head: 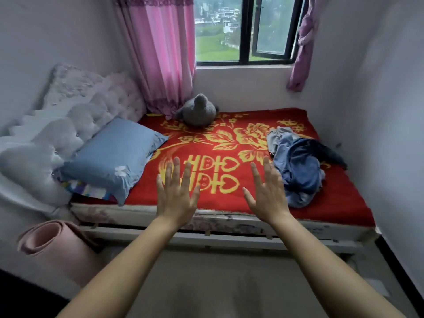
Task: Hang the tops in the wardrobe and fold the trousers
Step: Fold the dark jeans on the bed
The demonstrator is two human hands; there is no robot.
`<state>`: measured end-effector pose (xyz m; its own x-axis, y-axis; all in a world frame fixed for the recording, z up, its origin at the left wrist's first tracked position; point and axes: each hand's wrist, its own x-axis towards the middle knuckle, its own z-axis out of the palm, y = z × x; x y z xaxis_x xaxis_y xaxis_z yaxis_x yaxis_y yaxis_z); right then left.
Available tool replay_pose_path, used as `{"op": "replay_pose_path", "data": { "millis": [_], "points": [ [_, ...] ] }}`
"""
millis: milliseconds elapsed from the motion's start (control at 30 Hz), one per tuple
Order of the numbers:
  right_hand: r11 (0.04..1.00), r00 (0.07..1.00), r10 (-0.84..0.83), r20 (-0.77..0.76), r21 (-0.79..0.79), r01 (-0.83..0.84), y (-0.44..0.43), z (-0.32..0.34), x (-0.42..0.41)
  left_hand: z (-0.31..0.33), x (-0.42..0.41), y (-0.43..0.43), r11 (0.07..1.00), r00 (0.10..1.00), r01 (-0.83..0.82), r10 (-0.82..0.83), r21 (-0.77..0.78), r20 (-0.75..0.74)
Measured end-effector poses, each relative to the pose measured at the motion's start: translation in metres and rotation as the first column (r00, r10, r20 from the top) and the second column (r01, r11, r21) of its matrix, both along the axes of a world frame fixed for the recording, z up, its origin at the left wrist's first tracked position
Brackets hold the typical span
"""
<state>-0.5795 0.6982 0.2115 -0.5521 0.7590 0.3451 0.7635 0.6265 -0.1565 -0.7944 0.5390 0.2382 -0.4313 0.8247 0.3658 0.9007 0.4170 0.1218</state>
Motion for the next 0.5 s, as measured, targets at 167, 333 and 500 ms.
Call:
{"op": "replay_pose_path", "data": {
  "millis": [167, 333, 500],
  "points": [
    [0.990, 0.995, -0.096, 0.009, -0.101, 0.096, 0.074, -0.029, 0.017, -0.018, -0.003, 0.091, 0.996, 0.996, 0.079, -0.077, -0.045, 0.040],
    [0.966, 0.982, -0.164, 0.098, -0.185, 0.180, 0.154, -0.062, 0.016, -0.061, -0.029, 0.189, 0.986, 0.988, 0.123, -0.110, -0.111, 0.112],
    [0.930, 0.948, -0.269, 0.172, -0.209, 0.302, 0.256, -0.064, 0.025, -0.080, -0.037, 0.310, 0.958, 0.965, 0.225, -0.194, -0.176, 0.174]
  ]
}}
